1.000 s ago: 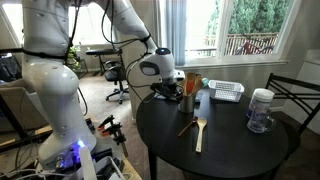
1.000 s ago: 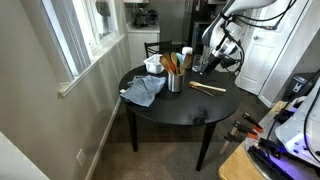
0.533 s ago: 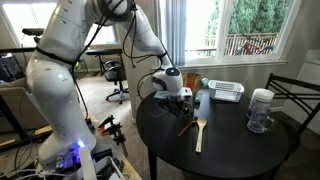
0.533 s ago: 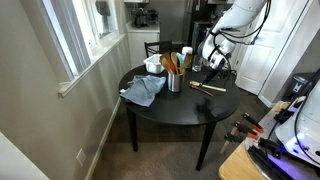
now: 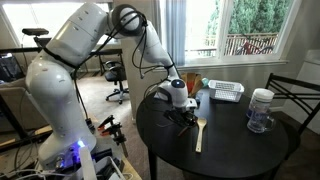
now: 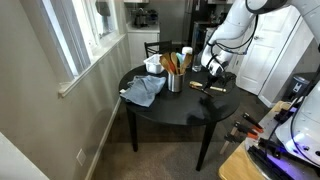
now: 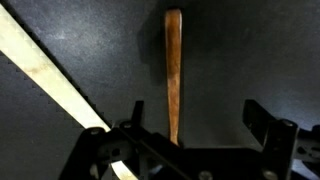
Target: Put the brown spoon in the silver holder.
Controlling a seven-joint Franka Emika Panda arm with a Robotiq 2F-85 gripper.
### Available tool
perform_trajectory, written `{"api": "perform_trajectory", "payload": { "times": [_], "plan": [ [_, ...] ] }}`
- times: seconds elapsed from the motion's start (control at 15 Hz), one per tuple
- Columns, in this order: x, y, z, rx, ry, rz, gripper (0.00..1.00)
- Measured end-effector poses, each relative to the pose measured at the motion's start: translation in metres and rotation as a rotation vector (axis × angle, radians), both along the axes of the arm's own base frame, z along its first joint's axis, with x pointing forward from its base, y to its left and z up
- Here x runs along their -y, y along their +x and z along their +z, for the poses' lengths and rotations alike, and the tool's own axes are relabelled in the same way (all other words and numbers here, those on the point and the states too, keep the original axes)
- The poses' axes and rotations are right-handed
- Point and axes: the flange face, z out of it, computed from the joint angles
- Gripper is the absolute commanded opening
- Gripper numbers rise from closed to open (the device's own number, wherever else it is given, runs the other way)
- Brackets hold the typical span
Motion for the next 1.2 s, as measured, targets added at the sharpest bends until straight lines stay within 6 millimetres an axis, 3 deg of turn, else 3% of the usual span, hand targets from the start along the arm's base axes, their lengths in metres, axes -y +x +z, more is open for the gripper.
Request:
{"api": "perform_trajectory", "payload": {
  "times": [0.27, 0.33, 0.4, 1.07, 1.2],
  "plan": [
    [0.005, 0.009, -0.012, 0.005, -0.007, 0.000, 1.00],
    [0.006, 0.012, -0.014, 0.008, -0.008, 0.001, 0.91],
    [0.006, 0.015, -0.015, 0.011, -0.010, 0.003, 0.74],
    [0.010, 0.030, -0.020, 0.033, -0.022, 0.007, 0.07],
    [0.011, 0.031, -0.019, 0.035, -0.023, 0.006, 0.01]
  ]
}}
